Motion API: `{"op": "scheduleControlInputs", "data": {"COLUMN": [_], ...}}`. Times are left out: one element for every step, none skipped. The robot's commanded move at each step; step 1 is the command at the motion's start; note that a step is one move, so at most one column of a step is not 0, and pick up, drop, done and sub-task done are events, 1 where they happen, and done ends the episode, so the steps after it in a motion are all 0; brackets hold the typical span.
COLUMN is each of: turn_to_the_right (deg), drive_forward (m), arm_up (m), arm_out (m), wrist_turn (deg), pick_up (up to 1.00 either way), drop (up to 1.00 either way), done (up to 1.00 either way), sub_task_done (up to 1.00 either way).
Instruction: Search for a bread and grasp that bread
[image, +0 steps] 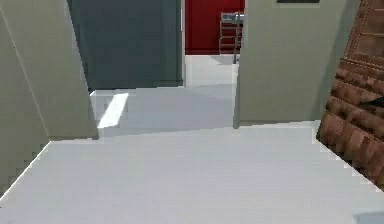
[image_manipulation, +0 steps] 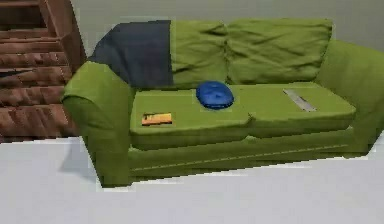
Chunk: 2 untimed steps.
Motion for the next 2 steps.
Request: {"op": "scheduleControlInputs", "data": {"turn_to_the_right": [0.0,0.0], "drive_forward": [1.00,1.00], "arm_up": [0.00,0.00], "arm_out": [0.00,0.00], "wrist_turn": [0.0,0.0], "pick_up": [0.00,0.00], "drop": [0.00,0.00], "done": [0.00,0.00], "sub_task_done": [0.00,0.00]}}
